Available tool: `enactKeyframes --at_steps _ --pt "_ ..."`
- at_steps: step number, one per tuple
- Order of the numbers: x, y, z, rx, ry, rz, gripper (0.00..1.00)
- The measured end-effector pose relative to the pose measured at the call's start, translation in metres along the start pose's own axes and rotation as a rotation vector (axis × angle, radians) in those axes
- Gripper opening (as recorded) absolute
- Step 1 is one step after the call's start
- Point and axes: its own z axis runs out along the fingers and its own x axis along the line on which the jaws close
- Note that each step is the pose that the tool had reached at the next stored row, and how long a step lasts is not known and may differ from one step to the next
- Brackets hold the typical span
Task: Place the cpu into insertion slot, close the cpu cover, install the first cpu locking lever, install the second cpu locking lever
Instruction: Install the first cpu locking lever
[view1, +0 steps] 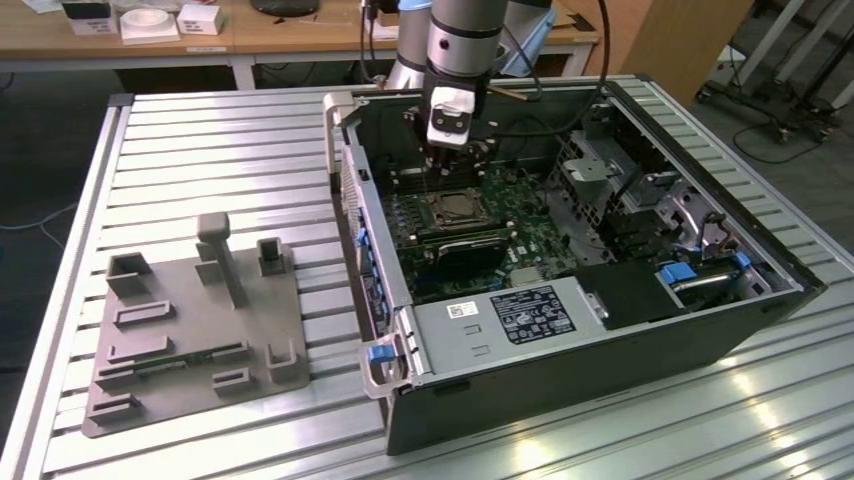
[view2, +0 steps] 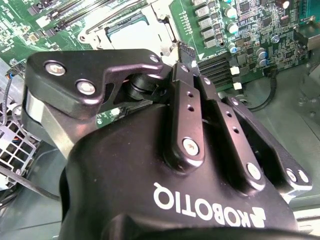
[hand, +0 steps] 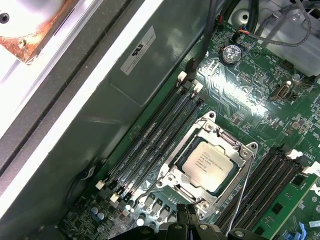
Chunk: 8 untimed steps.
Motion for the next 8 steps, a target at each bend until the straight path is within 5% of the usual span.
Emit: enactKeyframes --at_steps 8 --pt "0.0 0.0 0.0 0.0 0.0 0.0 0.1"
